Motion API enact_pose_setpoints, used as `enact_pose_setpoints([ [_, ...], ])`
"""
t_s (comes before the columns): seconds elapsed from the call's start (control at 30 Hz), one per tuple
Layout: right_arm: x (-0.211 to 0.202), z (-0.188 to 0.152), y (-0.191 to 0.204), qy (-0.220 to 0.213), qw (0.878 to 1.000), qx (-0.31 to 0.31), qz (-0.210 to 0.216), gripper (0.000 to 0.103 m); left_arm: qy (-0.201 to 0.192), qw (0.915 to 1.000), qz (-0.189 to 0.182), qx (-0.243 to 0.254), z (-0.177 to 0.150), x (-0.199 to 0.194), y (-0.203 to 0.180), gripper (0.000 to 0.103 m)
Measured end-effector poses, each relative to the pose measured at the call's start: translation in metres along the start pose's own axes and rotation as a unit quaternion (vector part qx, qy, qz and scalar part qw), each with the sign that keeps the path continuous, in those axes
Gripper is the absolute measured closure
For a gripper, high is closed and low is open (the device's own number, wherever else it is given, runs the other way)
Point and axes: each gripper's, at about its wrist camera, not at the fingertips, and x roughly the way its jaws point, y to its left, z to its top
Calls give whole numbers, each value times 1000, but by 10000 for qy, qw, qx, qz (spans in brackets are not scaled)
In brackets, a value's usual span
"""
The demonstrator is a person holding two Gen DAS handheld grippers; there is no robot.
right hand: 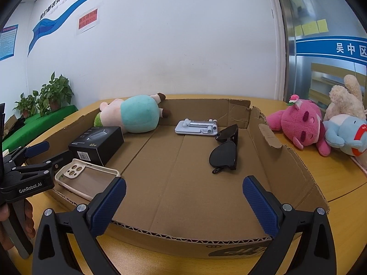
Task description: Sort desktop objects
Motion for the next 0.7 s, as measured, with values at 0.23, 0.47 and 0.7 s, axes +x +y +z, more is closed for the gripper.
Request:
enact_pose_setpoints([
  [0.23, 0, 0, 0, -2, 10000, -1, 0, 0, 2, 10000, -13, 9, 0, 1, 1, 14],
  [0.47, 0, 0, 0, -4, 10000, -3, -2, 0, 16, 10000, 12, -7, 0, 2, 1, 14],
  [0.7, 0, 0, 0, -4, 10000, -1, -5, 0, 26, 10000, 15, -7, 0, 3, 2, 14],
])
